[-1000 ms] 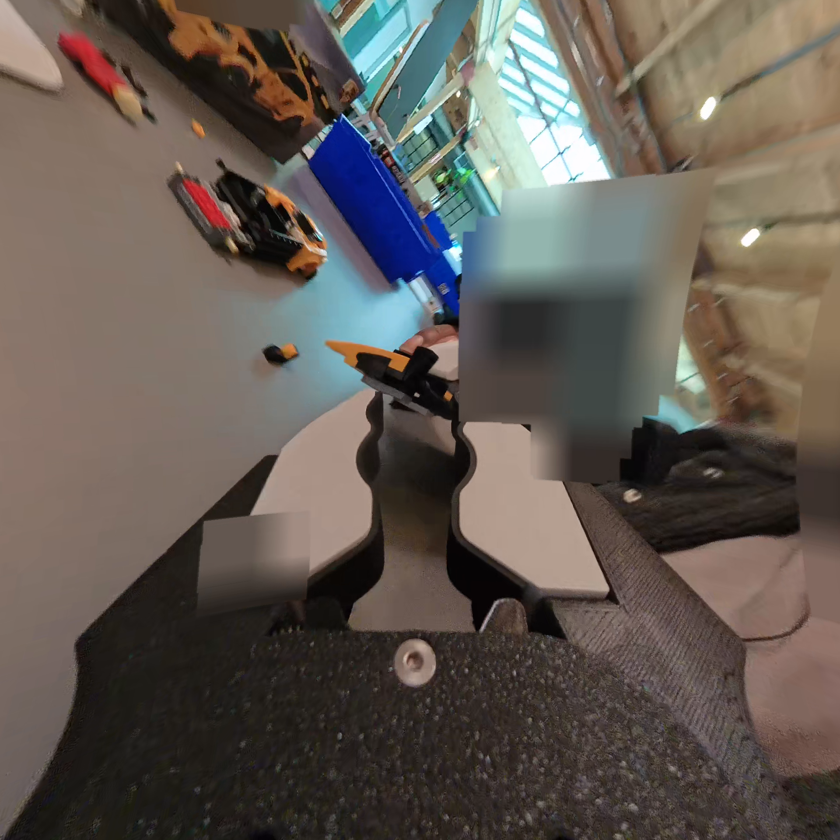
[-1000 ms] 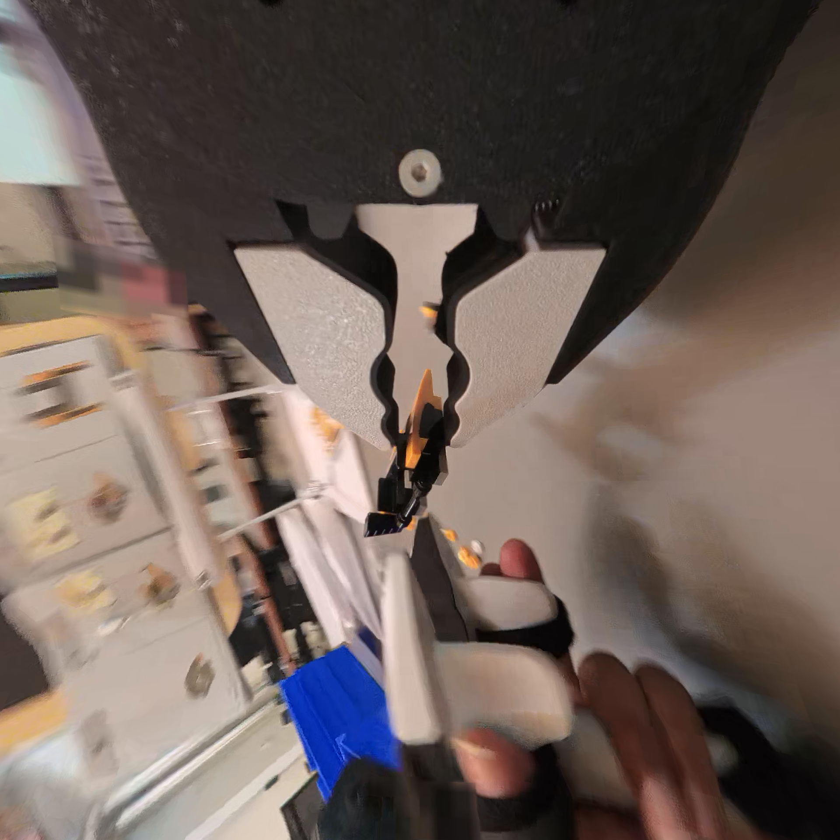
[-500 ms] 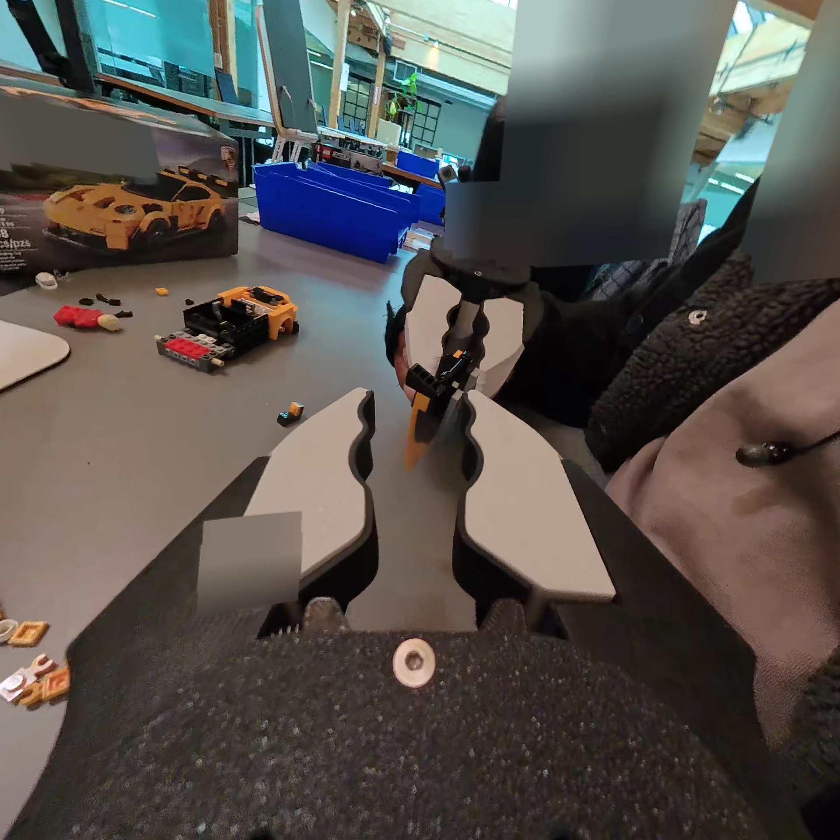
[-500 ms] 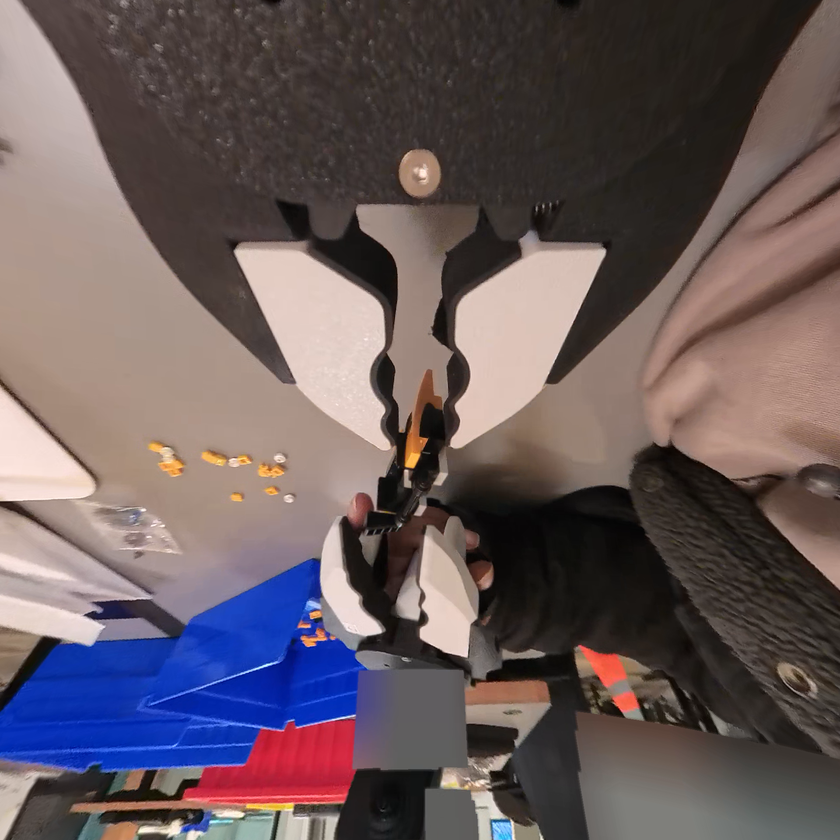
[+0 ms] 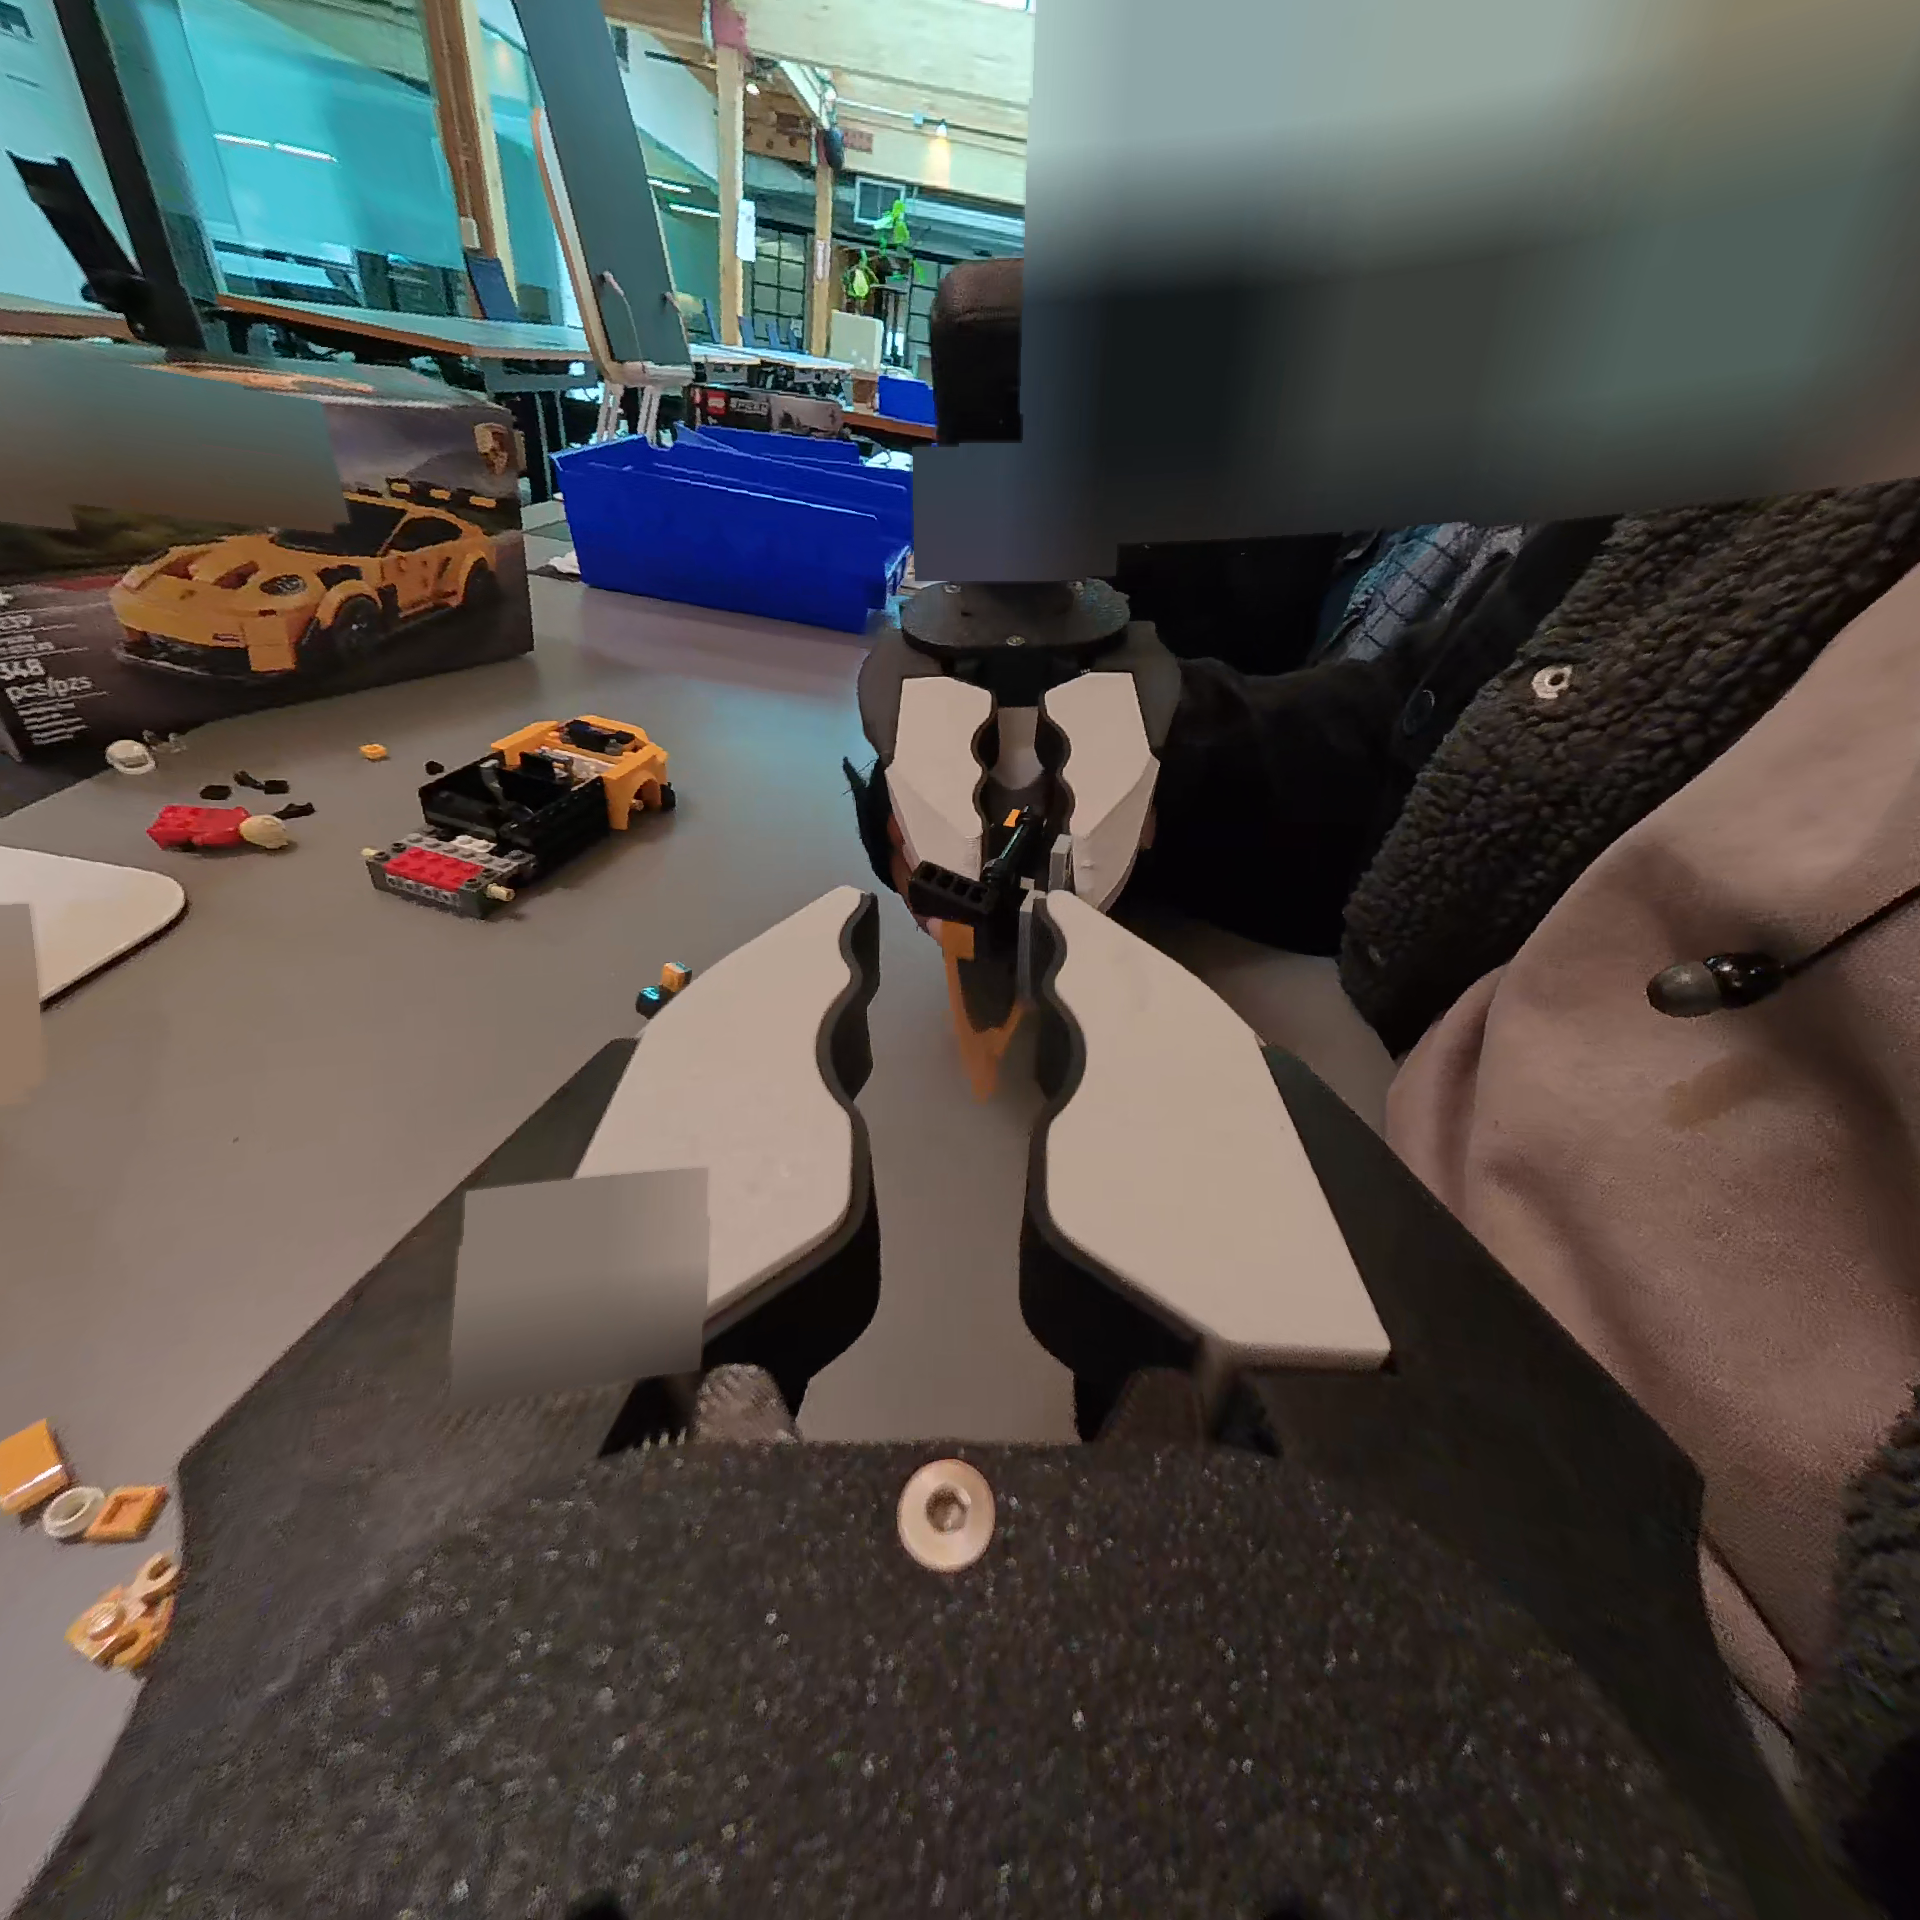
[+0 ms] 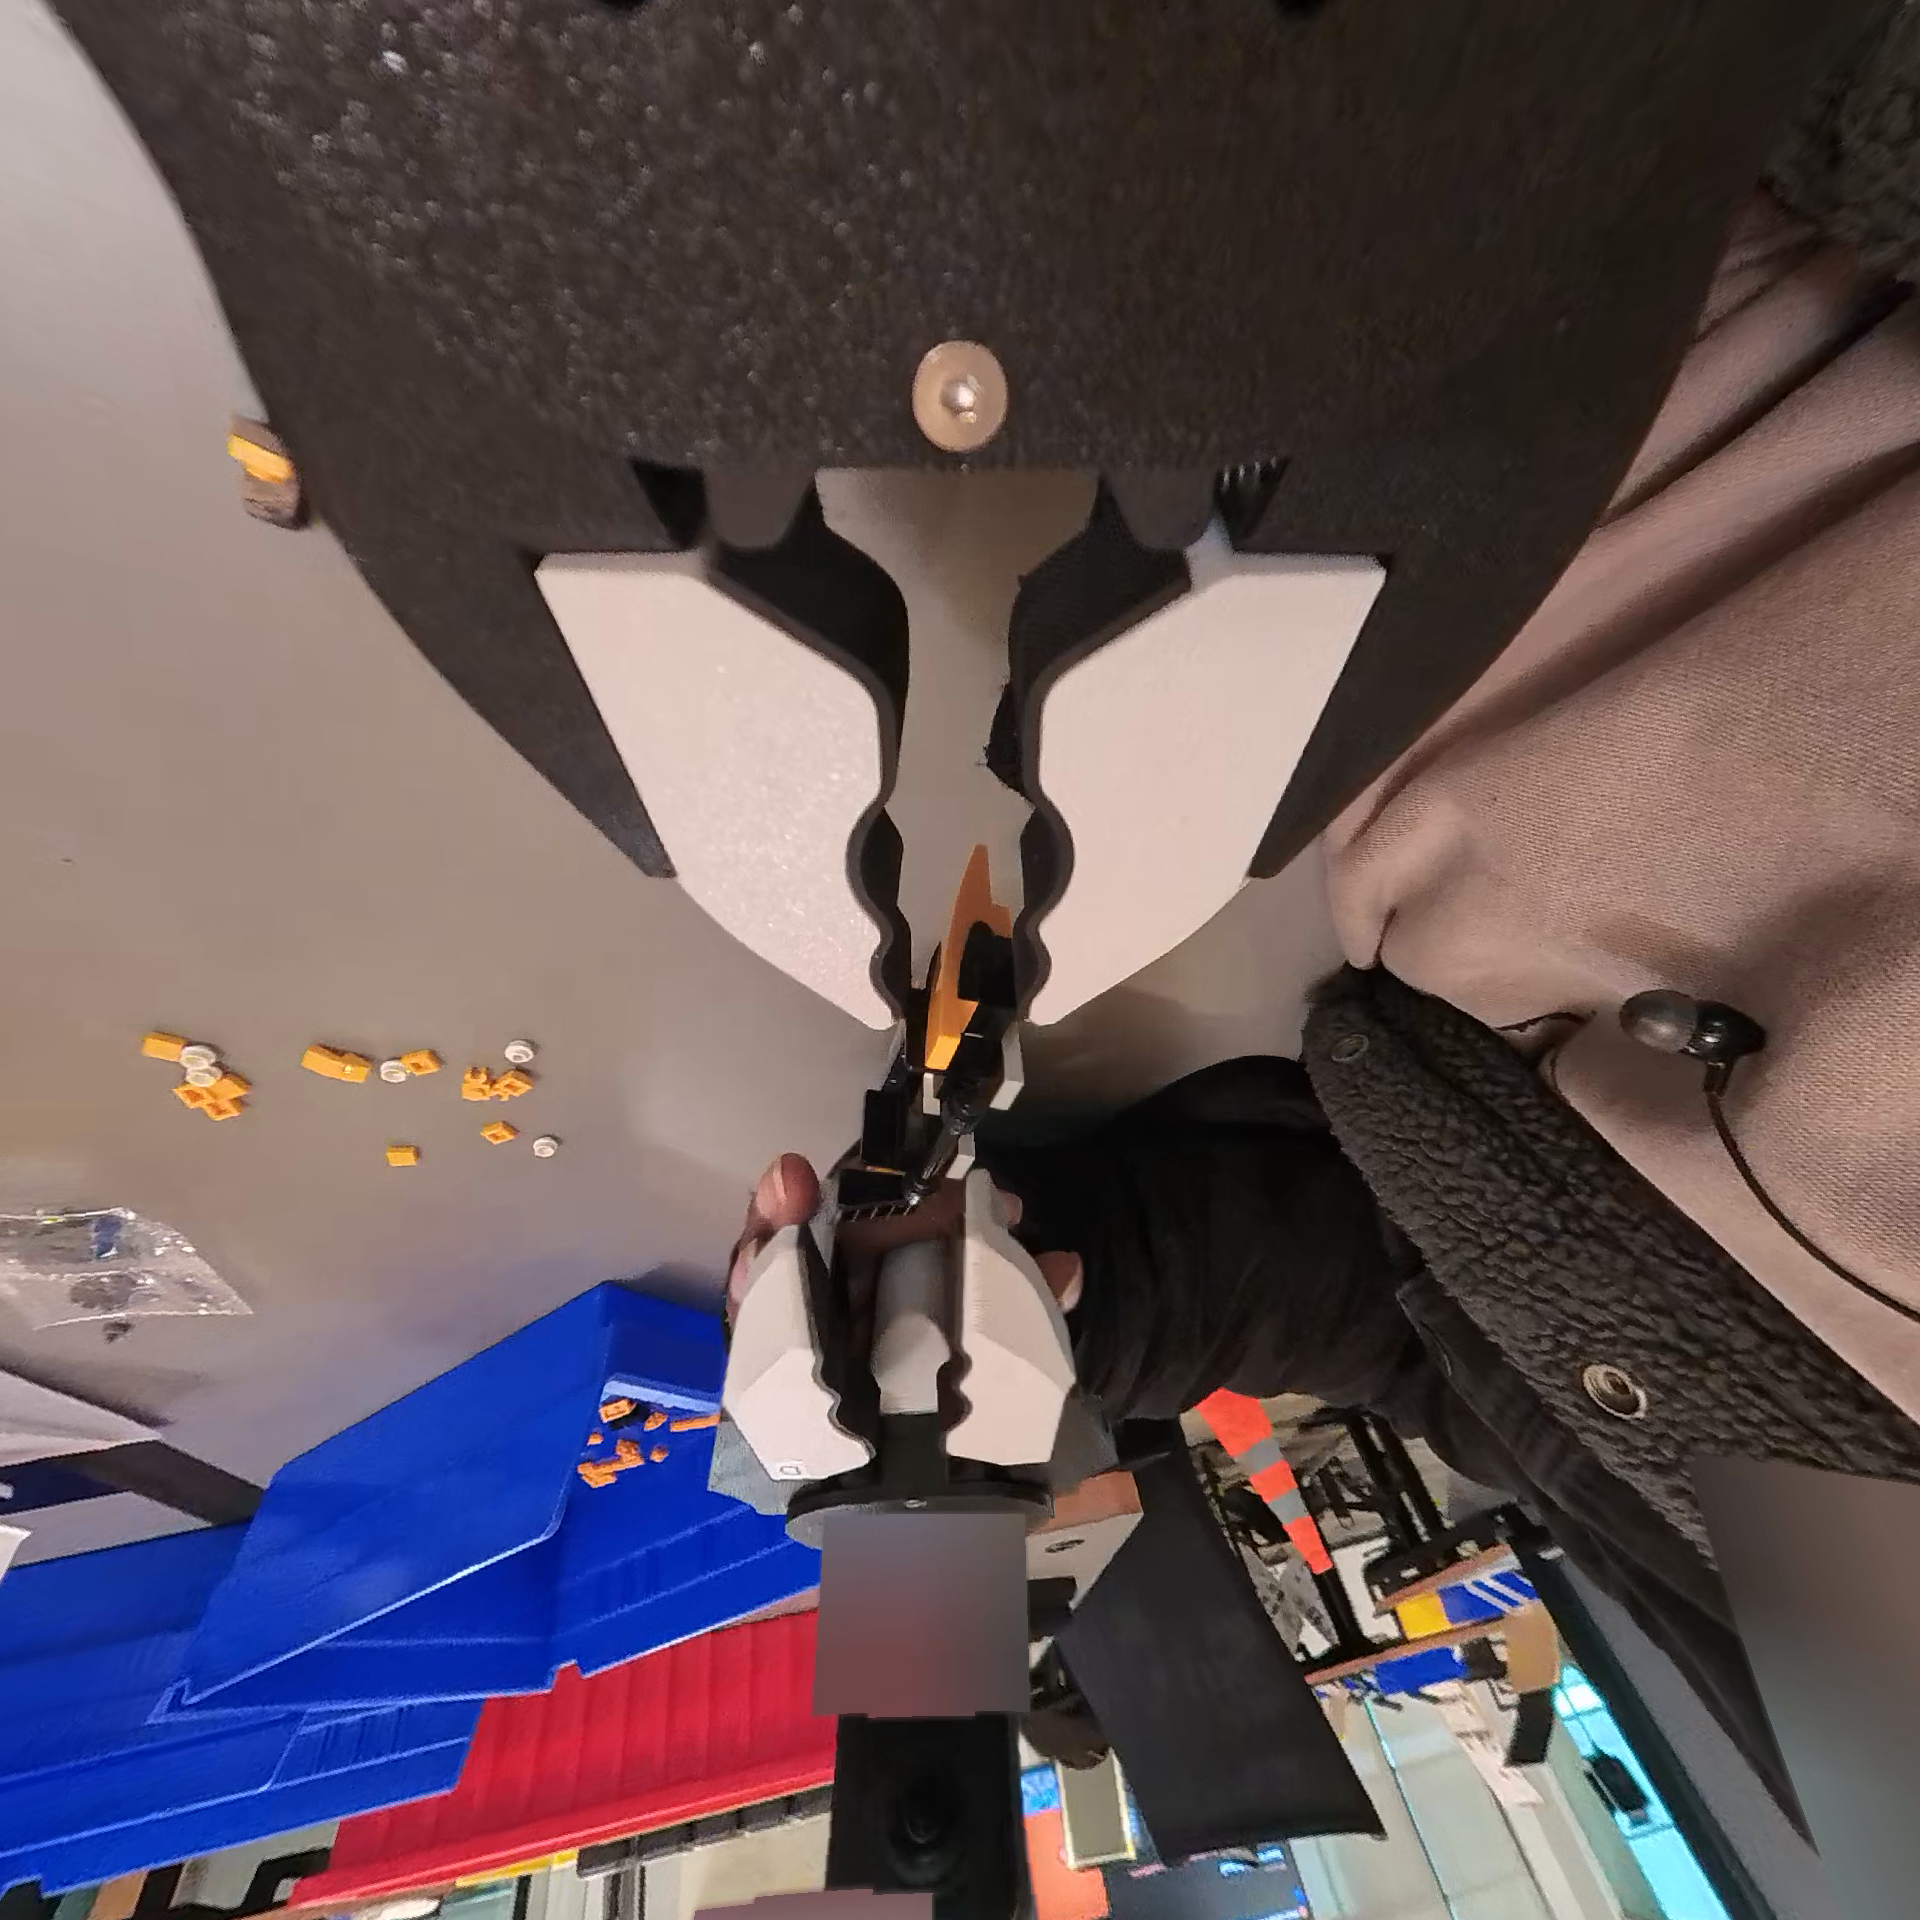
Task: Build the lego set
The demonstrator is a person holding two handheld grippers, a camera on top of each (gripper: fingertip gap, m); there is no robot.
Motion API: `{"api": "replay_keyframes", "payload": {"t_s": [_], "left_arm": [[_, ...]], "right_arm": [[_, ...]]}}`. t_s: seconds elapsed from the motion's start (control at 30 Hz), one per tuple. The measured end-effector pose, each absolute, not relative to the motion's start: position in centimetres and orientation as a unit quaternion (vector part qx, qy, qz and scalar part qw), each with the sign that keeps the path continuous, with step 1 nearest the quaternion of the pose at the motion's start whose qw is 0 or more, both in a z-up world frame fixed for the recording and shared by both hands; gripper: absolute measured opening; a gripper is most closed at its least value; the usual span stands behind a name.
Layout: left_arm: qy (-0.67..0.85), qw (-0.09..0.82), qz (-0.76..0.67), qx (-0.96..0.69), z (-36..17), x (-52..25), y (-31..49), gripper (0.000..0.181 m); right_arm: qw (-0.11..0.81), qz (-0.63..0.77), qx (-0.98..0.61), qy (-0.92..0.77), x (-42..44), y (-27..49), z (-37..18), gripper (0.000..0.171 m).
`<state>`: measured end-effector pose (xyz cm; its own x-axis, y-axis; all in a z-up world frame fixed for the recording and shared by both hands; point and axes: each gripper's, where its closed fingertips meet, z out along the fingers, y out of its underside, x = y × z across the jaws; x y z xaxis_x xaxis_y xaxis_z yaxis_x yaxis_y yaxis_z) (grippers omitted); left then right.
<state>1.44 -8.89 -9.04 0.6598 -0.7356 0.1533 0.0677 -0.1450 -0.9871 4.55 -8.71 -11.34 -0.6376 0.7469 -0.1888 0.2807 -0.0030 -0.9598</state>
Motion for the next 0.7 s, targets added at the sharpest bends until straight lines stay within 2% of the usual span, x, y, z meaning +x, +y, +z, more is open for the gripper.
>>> {"api": "replay_keyframes", "payload": {"t_s": [0.13,0.4,0.7], "left_arm": [[0.266,0.591,-0.329,-0.687,-9.7,2.2,-9.1,0.03],[0.287,0.568,-0.339,-0.693,-10.1,2.9,-9.8,0.018],[0.261,0.577,-0.354,-0.688,-9.1,2.6,-9.7,0.016]], "right_arm": [[0.171,0.6,-0.375,-0.686,4.7,-9.4,-11.8,0.019],[0.153,0.608,-0.365,-0.689,5.0,-10.0,-11.9,0.019],[0.131,0.657,-0.384,-0.635,4.7,-9.6,-10.3,0.018]]}}
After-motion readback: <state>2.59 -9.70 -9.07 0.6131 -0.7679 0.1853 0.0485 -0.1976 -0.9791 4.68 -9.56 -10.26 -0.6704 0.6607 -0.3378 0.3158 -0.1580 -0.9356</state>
